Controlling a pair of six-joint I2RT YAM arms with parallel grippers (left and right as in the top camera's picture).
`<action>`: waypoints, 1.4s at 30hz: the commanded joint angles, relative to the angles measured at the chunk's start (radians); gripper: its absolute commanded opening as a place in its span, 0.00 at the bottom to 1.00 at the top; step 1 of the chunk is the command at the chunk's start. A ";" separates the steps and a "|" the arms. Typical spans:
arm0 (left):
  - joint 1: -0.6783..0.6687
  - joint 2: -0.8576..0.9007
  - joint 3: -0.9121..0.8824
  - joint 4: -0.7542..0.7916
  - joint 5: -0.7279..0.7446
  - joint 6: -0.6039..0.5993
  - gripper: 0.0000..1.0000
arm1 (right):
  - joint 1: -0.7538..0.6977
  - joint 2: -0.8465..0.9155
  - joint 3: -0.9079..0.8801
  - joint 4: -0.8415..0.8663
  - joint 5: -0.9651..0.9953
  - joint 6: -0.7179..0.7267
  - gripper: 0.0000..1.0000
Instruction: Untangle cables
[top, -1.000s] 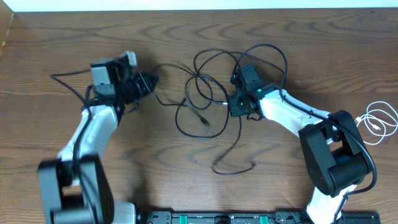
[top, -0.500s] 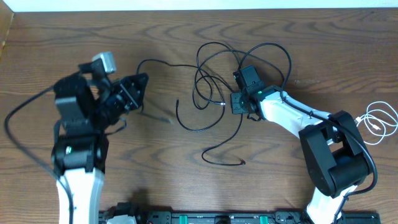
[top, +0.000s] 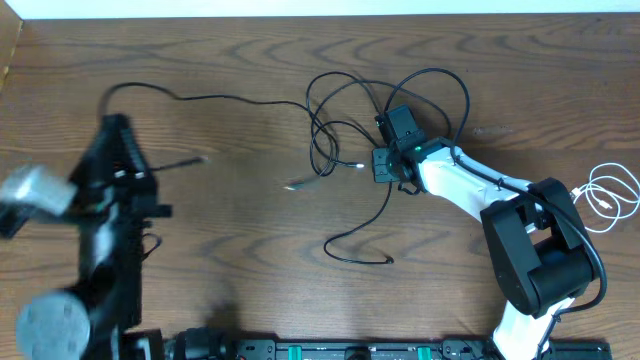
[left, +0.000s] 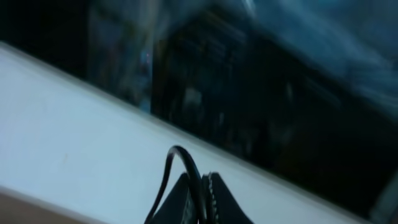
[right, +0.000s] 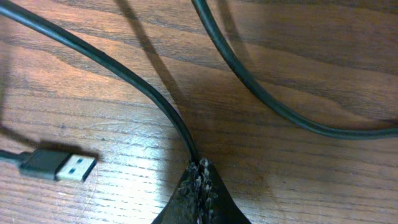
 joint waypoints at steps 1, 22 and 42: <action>0.004 -0.007 0.011 0.040 -0.202 -0.025 0.08 | 0.003 0.046 -0.043 -0.022 0.049 0.014 0.01; 0.004 0.322 0.010 -0.738 -0.257 -0.032 0.08 | 0.003 0.046 -0.043 -0.016 0.048 0.014 0.01; -0.091 1.077 0.010 -0.888 0.126 0.190 0.17 | 0.004 0.046 -0.043 -0.012 0.047 0.014 0.01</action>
